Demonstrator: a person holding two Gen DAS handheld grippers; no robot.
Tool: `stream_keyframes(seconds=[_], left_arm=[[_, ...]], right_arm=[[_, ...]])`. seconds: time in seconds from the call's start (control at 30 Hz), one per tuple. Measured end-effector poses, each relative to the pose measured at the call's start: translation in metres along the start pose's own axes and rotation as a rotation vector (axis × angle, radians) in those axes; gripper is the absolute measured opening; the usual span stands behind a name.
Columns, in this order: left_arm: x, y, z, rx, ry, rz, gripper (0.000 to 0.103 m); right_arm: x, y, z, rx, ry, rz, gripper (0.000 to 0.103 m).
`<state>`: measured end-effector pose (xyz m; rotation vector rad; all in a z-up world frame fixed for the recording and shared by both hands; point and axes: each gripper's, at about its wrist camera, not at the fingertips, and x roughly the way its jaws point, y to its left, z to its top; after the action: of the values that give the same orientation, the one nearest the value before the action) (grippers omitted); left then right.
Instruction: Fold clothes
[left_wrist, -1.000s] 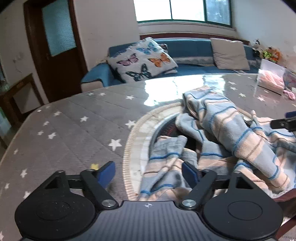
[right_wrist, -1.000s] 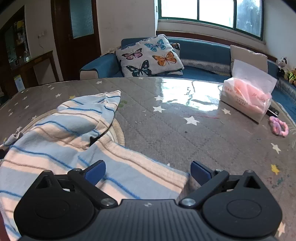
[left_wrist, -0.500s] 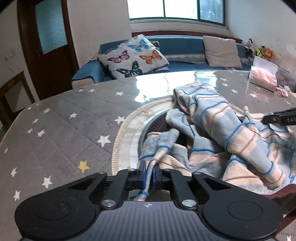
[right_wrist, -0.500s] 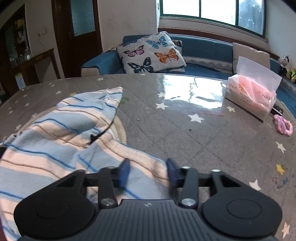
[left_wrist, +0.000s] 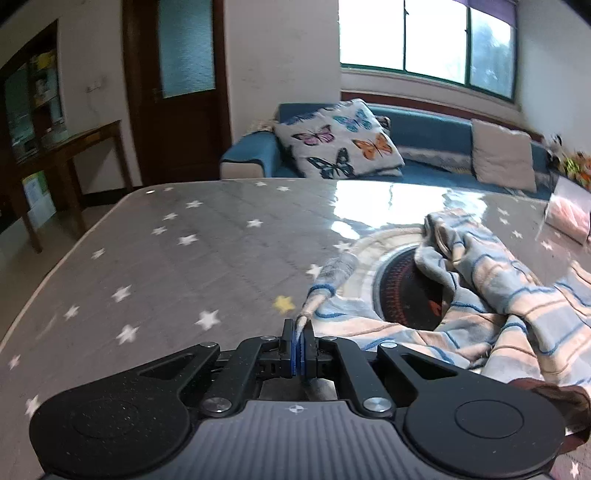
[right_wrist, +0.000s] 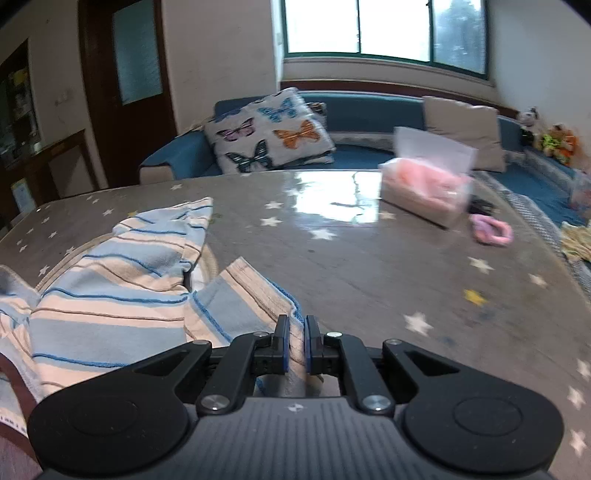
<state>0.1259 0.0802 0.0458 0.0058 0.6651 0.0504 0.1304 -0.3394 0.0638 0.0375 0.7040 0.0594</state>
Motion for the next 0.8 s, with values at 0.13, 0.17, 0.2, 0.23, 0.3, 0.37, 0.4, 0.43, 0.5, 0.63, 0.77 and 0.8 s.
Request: stream_keyframes(seconds=[0.13, 0.17, 0.2, 0.23, 0.3, 0.37, 0.4, 0.43, 0.5, 0.63, 0.77, 0.8], left_arm=[[-0.024, 0.015, -0.01, -0.039, -0.012, 0.01, 0.002], [-0.031, 0.019, -0.013, -0.046, -0.011, 0.013, 0.002], [-0.037, 0.022, -0.015, -0.052, -0.012, 0.014, 0.002], [-0.044, 0.026, -0.018, -0.061, -0.013, 0.016, 0.002], [-0.056, 0.035, -0.02, -0.088, 0.005, 0.014, 0.002], [-0.064, 0.046, -0.023, -0.114, 0.034, 0.015, 0.002], [-0.066, 0.052, -0.025, -0.121, 0.047, 0.025, 0.002], [-0.068, 0.056, -0.028, -0.123, 0.062, 0.03, 0.002], [-0.071, 0.06, -0.035, -0.104, 0.094, 0.047, 0.002], [-0.07, 0.064, -0.046, -0.075, 0.16, 0.074, 0.008], [-0.082, 0.066, -0.038, -0.044, 0.117, 0.109, 0.044], [-0.085, 0.066, -0.033, -0.037, 0.098, 0.116, 0.044]], right_arm=[[-0.03, -0.015, -0.015, 0.014, -0.014, -0.034, 0.007], [-0.038, -0.018, -0.02, 0.012, -0.015, -0.041, 0.007], [-0.045, -0.02, -0.024, 0.009, -0.015, -0.047, 0.007], [-0.049, -0.021, -0.027, 0.009, -0.014, -0.051, 0.007], [-0.065, -0.024, -0.036, 0.01, -0.013, -0.065, 0.007], [-0.076, -0.029, -0.043, 0.025, -0.01, -0.081, 0.007], [-0.081, -0.032, -0.046, 0.025, -0.002, -0.086, 0.007], [-0.084, -0.034, -0.049, 0.03, 0.009, -0.098, 0.007], [-0.086, -0.04, -0.059, 0.056, 0.055, -0.098, 0.007], [-0.085, -0.041, -0.076, 0.04, 0.146, -0.094, 0.009], [-0.09, -0.039, -0.07, 0.009, 0.139, -0.088, 0.015], [-0.092, -0.038, -0.067, 0.0, 0.131, -0.089, 0.015]])
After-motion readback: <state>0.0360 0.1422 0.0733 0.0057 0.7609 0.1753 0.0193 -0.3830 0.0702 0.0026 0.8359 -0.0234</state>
